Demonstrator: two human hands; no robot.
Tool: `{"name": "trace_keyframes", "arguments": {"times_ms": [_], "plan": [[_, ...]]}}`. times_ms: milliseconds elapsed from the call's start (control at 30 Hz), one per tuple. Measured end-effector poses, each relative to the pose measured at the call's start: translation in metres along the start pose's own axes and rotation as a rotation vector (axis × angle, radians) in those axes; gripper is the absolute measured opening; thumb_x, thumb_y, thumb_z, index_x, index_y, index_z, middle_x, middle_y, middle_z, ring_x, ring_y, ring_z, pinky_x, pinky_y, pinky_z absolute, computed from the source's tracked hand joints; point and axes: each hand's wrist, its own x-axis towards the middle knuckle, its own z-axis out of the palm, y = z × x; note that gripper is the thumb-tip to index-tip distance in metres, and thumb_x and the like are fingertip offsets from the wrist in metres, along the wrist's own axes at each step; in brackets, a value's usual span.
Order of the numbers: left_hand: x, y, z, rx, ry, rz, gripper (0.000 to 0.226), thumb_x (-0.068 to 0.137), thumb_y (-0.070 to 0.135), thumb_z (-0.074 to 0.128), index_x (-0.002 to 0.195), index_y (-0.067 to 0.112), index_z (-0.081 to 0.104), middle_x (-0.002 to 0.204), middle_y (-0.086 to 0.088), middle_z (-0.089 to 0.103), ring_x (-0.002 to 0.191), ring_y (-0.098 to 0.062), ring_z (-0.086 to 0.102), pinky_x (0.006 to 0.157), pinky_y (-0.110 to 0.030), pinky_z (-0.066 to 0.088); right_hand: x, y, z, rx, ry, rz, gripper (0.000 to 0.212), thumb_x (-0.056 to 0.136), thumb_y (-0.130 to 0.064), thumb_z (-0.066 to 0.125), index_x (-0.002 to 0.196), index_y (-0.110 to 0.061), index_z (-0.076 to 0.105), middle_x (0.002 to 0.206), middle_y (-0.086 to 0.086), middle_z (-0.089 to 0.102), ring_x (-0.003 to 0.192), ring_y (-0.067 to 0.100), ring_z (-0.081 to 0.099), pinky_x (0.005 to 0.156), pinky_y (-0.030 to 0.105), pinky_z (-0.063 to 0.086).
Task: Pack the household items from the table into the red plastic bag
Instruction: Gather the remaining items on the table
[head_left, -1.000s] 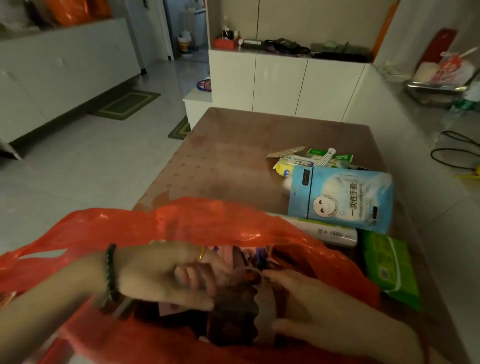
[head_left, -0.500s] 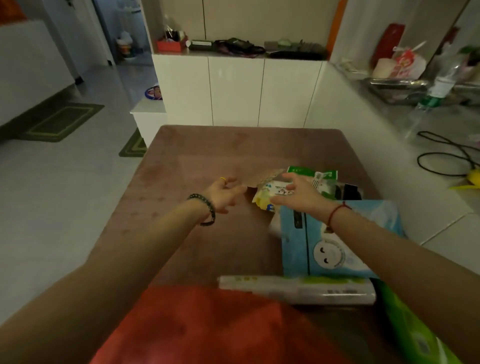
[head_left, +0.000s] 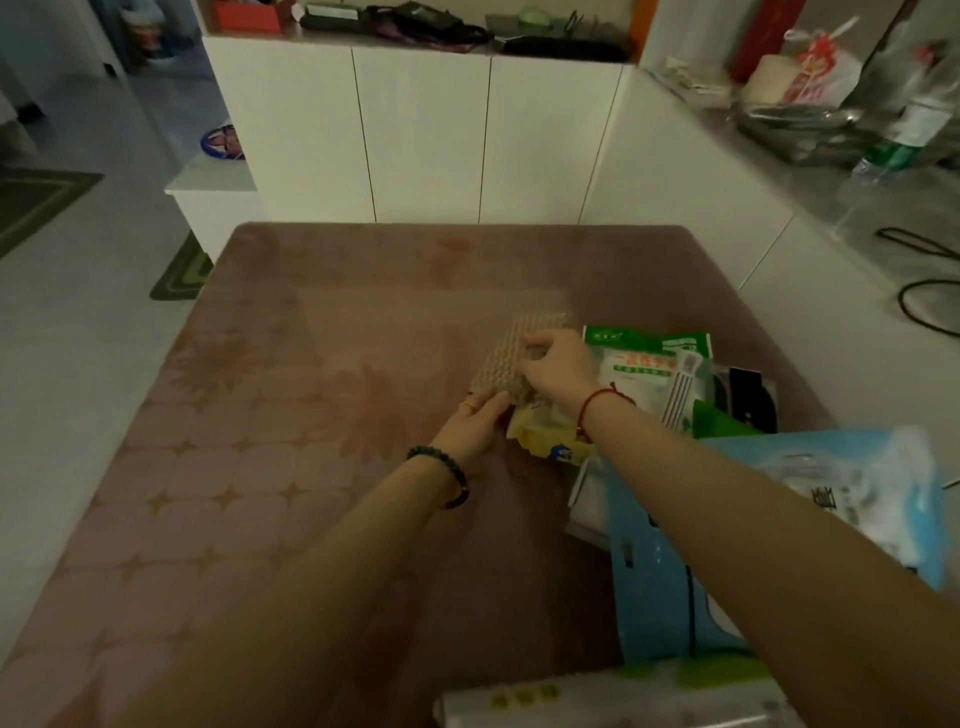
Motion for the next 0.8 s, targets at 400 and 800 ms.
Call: {"name": "trace_keyframes", "arguments": {"times_ms": [400, 800], "plan": [[-0.087, 0.036, -0.033, -0.100, -0.035, 0.178, 0.061, 0.049, 0.039, 0.075, 0.103, 0.016, 0.062, 0.103, -0.002, 0.071, 0.087, -0.012, 0.071, 0.069, -0.025, 0.060, -0.117, -0.025, -0.085, 0.336, -0.227, -0.413, 0.031, 0.080, -0.015, 0.068, 0.098, -0.033, 0.049, 0.113, -0.012, 0.053, 0.111, 0.009, 0.055, 0.092, 0.029, 0.051], [-0.240, 0.050, -0.038, -0.181, 0.059, 0.072, 0.072, 0.052, 0.031, 0.071, 0.119, 0.010, 0.053, 0.109, -0.005, 0.068, 0.093, -0.016, 0.066, 0.072, -0.030, 0.054, -0.226, 0.100, -0.068, -0.882, -0.637, -0.498, 0.068, 0.081, -0.033, 0.063, 0.138, -0.027, 0.027, 0.135, 0.002, 0.046, 0.119, 0.020, 0.047, 0.098, 0.034, 0.038]]}}
